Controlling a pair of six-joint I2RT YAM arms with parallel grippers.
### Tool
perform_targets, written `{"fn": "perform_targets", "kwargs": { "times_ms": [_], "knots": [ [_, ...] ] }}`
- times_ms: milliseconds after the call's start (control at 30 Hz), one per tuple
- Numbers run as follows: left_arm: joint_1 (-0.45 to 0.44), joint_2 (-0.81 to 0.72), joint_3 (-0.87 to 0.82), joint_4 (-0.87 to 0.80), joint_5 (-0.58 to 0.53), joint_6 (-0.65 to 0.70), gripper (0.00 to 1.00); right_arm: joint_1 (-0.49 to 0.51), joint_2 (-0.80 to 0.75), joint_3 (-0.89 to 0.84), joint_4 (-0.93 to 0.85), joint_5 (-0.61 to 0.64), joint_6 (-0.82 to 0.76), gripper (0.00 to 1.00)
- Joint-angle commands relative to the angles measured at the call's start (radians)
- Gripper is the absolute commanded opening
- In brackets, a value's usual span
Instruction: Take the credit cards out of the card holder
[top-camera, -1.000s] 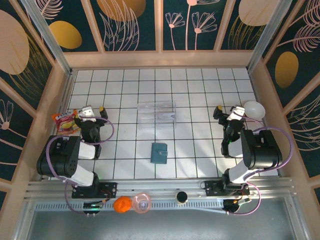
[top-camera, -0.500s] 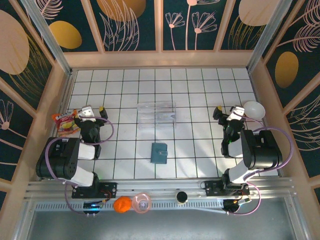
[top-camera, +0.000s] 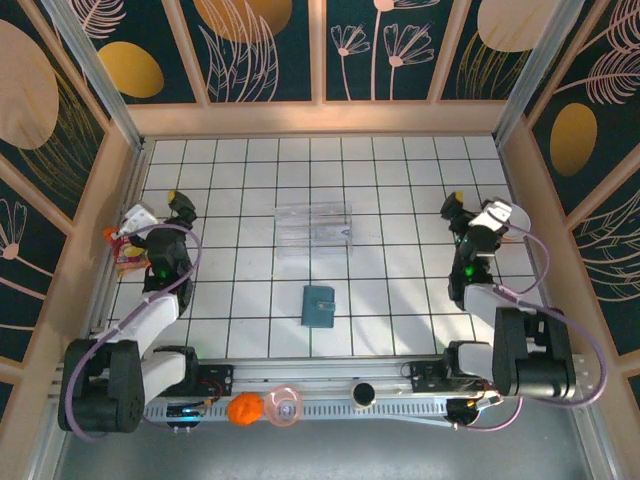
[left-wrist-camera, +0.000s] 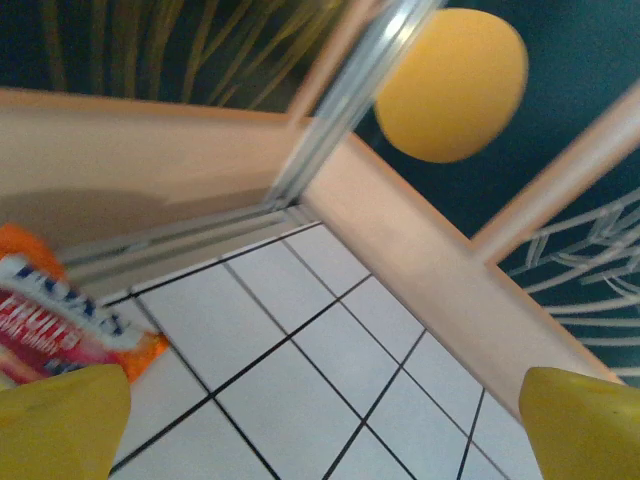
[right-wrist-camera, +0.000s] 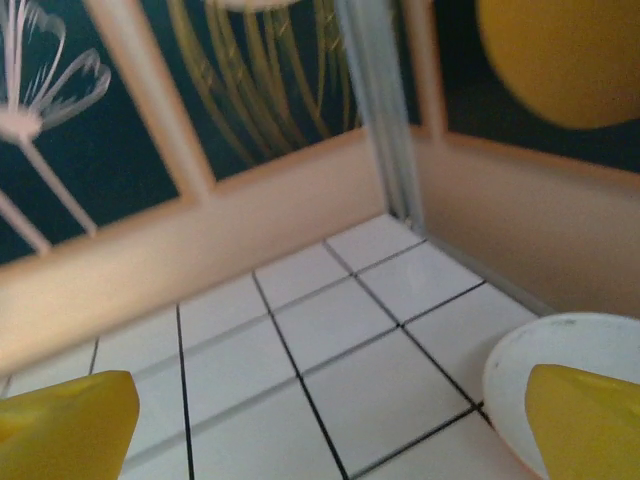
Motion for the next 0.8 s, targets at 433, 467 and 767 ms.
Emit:
{"fn": "perform_targets", "kwargs": {
  "times_ms": [433, 467, 767],
  "knots": [
    [-0.009, -0.221, -0.176, 0.027, 0.682, -0.332, 0.99, 0.266, -0.046, 0.161, -0.616, -0.569, 0.299, 0.85],
    [-0.026, -0.242, -0.178, -0.011, 0.688, -0.322, 0.99, 0.318, -0.042, 0.158, -0.621, -0.599, 0.299, 0.82],
    [-0.148, -0.318, -0.243, -0.160, 0.846, -0.286, 0.83, 0.698, 0.180, 0.187, -0.602, -0.700, 0.396, 0.47]
  ]
}}
